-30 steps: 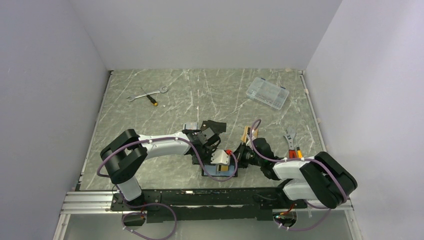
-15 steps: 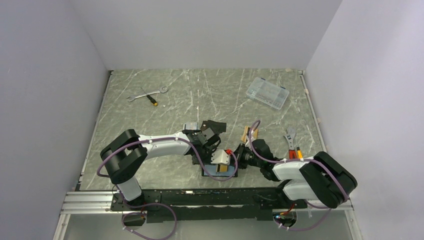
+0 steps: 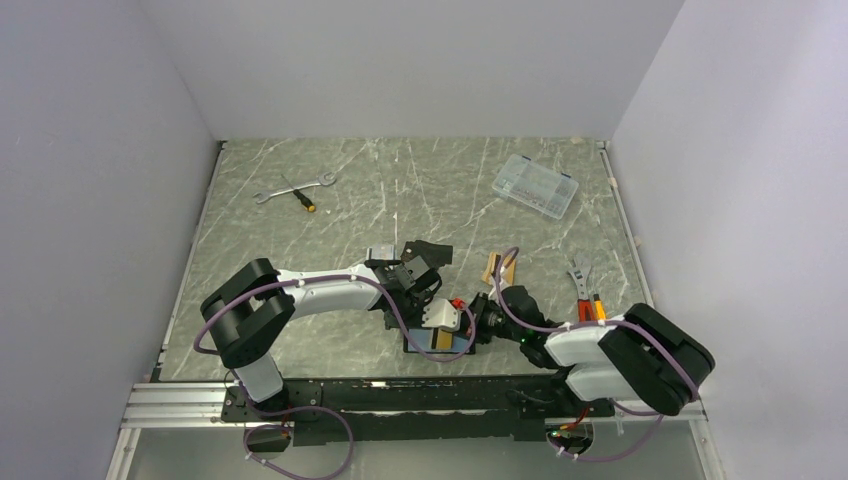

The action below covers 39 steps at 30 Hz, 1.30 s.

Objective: Put the credit cards into the card holder
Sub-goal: Insert the credit card into the card holder.

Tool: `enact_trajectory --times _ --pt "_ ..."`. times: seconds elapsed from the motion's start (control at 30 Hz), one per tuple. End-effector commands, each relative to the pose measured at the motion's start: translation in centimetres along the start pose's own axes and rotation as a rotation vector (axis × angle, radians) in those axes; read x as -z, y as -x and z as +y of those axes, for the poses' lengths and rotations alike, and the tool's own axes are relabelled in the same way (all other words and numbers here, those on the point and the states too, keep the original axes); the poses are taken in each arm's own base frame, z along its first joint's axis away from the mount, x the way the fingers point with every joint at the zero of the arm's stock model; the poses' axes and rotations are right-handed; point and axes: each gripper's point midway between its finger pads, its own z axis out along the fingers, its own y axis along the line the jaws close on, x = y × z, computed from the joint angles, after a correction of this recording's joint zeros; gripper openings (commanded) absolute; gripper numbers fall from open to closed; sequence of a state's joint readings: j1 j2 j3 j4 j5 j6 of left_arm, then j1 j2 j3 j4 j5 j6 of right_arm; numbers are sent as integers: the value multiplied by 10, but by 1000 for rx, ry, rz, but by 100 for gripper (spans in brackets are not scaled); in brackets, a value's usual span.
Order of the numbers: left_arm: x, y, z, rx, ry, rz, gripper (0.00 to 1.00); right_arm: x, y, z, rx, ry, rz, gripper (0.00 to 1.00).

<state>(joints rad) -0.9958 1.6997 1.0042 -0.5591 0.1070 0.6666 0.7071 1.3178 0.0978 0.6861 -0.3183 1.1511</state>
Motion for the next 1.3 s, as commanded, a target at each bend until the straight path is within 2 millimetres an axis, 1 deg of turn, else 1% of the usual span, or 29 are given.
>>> enact_trajectory --times 0.0,0.17,0.37,0.53,0.8,1.0,1.27 --pt "-24 -32 -6 -5 -14 113 30 8 -5 -17 -19 -61 -28 0" --pt "-23 -30 -6 -6 -16 109 29 14 -10 -21 -15 -68 -16 0" --pt "-22 -28 -7 -1 -20 104 28 6 -14 -15 4 -53 31 0" --pt "-22 -27 -8 -3 -22 101 28 2 -16 -17 -5 -61 52 0" --pt "-23 -27 -7 -10 -22 104 27 0 -18 -17 15 -65 71 0" --pt "-22 -26 -7 -11 -18 104 26 -5 -25 -16 22 -56 136 0" --pt "-23 -28 -8 -13 -19 105 25 -10 -24 -16 33 -70 159 0"
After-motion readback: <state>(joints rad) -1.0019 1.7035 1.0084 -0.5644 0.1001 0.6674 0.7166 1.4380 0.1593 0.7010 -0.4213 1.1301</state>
